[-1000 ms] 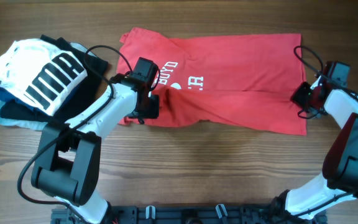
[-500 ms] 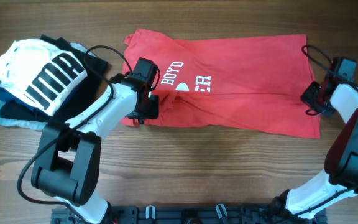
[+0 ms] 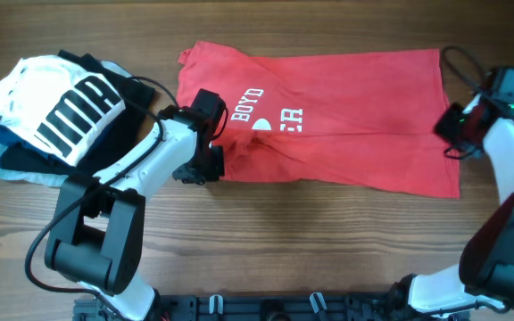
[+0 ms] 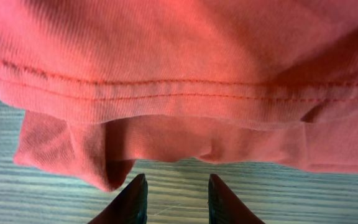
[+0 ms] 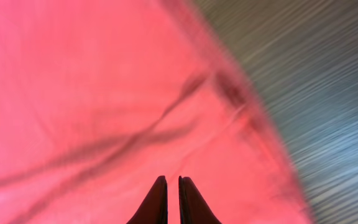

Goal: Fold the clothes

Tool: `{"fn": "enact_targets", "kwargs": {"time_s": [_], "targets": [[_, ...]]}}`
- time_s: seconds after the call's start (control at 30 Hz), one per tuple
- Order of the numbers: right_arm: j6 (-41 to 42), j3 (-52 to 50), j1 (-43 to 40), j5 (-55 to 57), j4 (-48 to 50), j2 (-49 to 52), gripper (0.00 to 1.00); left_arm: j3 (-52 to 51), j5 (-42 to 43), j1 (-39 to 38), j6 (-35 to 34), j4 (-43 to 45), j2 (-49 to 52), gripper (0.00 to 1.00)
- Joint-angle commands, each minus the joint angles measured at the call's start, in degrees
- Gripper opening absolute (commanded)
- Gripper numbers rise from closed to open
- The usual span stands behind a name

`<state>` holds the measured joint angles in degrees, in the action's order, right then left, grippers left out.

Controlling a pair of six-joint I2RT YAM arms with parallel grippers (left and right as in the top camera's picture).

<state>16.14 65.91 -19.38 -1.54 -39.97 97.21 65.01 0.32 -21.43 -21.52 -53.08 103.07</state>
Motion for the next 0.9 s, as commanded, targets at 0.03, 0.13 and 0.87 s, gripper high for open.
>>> {"fn": "enact_targets", "kwargs": {"time_s": [0.03, 0.13, 0.87], "targets": [[-1.3, -5.2, 3.9, -2.2, -1.7, 3.2, 0.05, 0.5, 0.3, 0.0, -5.4, -3.7, -1.1, 0.31], [-1.1, -6.8, 4.2, -2.0, -1.4, 3.5, 0.05, 0.5, 0.3, 0.0, -6.5, -5.6, -1.1, 0.32], [-0.9, -11.6, 3.9, 2.6, 3.3, 4.9, 0.05, -5.9, -13.6, 1.7, -10.9, 3.4, -1.1, 0.35]]}}
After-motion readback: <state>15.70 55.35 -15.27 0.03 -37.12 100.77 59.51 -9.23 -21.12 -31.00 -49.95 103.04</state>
